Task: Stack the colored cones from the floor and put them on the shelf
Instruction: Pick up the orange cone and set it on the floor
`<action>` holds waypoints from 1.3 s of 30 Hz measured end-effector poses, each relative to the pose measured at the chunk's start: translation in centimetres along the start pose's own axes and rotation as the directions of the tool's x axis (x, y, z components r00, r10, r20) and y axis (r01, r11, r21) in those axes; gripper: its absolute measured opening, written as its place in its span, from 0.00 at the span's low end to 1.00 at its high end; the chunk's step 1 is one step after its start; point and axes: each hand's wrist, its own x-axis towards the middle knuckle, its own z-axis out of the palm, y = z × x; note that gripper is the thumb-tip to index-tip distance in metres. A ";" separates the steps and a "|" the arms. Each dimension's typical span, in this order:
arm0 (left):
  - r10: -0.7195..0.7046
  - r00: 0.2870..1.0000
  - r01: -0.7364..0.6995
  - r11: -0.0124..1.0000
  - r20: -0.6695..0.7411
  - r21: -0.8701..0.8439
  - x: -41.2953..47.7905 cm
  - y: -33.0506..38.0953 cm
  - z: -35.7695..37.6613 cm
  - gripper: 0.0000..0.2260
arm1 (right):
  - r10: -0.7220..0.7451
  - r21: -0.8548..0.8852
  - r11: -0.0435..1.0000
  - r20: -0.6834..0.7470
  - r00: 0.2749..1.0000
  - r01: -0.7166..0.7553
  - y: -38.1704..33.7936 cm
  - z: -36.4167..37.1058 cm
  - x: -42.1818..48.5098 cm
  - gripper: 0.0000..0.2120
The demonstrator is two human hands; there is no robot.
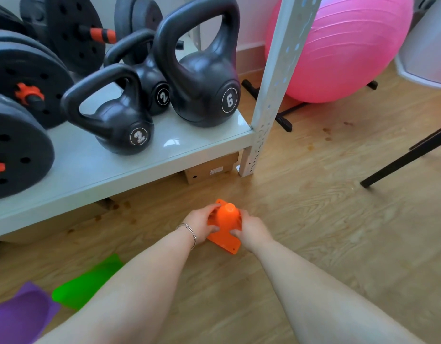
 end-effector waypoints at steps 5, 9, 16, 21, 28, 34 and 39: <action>0.013 1.000 -0.013 1.000 0.012 -0.022 0.5 -0.5 0.2 0.33 | 0.021 0.070 0.997 0.012 1.000 -0.022 0.8 0.4 0.2 0.36; -0.019 0.999 0.017 0.998 -0.038 -0.063 -0.3 -1.0 0.6 0.32 | 0.028 0.166 0.985 0.050 0.998 -0.036 0.8 0.1 0.0 0.37; -0.151 0.973 0.115 0.973 -0.177 -0.199 -5.8 -1.9 3.0 0.28 | -0.065 0.149 0.988 0.152 0.986 0.042 0.1 1.1 -1.3 0.41; -0.323 0.923 0.228 0.897 -0.208 -0.379 -10.7 -1.6 5.7 0.26 | -0.165 0.062 0.986 0.272 0.948 0.154 0.1 1.2 -3.4 0.41; -0.422 0.880 0.295 0.846 -0.219 -0.444 -13.6 -1.9 7.3 0.25 | -0.237 -0.026 0.966 0.326 0.915 0.259 -0.2 2.8 -4.7 0.41; -0.417 0.882 0.297 0.853 -0.219 -0.428 -13.7 -2.5 7.2 0.24 | -0.260 -0.064 0.953 0.323 0.910 0.295 0.1 3.3 -4.4 0.41; -0.366 0.914 0.324 0.918 -0.176 -0.227 -13.7 -2.3 6.7 0.28 | -0.314 -0.234 0.885 0.341 0.886 0.403 -0.3 3.0 -4.5 0.40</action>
